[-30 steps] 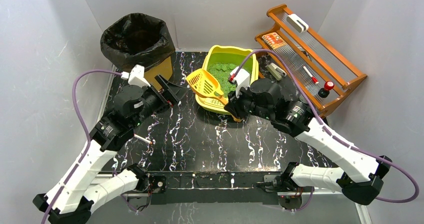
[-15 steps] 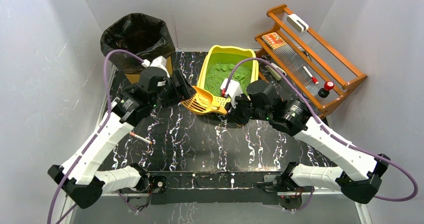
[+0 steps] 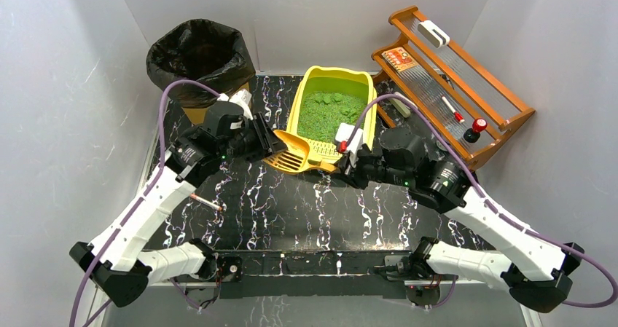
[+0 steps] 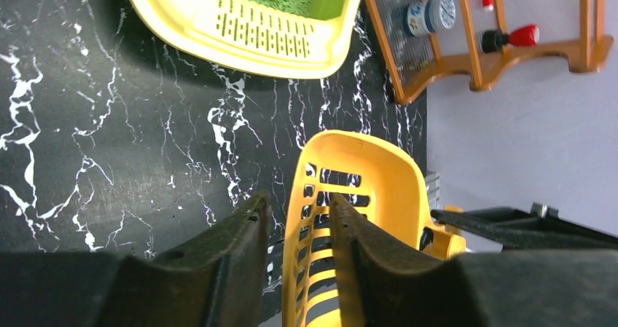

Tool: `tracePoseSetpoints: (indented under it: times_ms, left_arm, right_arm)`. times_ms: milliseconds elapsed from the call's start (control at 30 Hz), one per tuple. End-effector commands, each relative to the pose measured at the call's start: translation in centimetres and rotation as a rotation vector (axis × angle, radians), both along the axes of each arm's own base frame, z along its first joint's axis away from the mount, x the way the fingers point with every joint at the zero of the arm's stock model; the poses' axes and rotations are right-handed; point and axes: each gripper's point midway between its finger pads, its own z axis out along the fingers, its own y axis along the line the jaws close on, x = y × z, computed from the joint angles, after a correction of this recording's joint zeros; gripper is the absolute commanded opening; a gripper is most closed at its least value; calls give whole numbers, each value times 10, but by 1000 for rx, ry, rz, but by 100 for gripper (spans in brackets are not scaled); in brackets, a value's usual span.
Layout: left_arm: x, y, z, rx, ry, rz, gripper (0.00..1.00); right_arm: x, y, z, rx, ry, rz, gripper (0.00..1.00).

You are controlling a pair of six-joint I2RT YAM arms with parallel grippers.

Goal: Clean the litter box

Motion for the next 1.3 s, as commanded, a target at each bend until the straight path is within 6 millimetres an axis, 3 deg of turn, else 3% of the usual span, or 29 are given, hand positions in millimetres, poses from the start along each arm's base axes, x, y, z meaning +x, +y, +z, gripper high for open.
tracePoseSetpoints:
  times_ms: [0, 133, 300, 433, 733, 867, 1033, 1167, 1267]
  left_arm:
    - [-12, -10, 22, -124, -13, -45, 26]
    - [-19, -19, 35, -208, -14, -82, 0]
    - [-28, -24, 44, -281, -12, -108, 0]
    - [-35, -27, 46, -310, 5, -132, 0]
    - [-36, -29, 47, -354, 44, -107, 0]
    - [-36, -30, 49, -382, 59, -94, 0]
    - [-35, -27, 42, -371, 85, -60, 0]
    - [-32, -19, 31, -332, 88, -12, 1]
    - [-28, -12, 28, -310, 74, 31, 37]
  right_arm:
    - [-5, 6, 38, 155, -73, 31, 11]
    - [-12, 3, 53, 247, -73, 23, 22]
    - [-27, -5, 68, 366, -76, 40, 41]
    - [-29, -12, 67, 380, -83, 22, 54]
    - [-23, -8, 47, 285, -62, 25, 61]
    - [-19, -5, 43, 258, -79, 27, 50]
    - [-15, -7, 47, 269, -111, 11, 12]
    - [-13, -12, 53, 303, -128, -16, 0]
    - [-15, -14, 55, 319, -121, -25, 0]
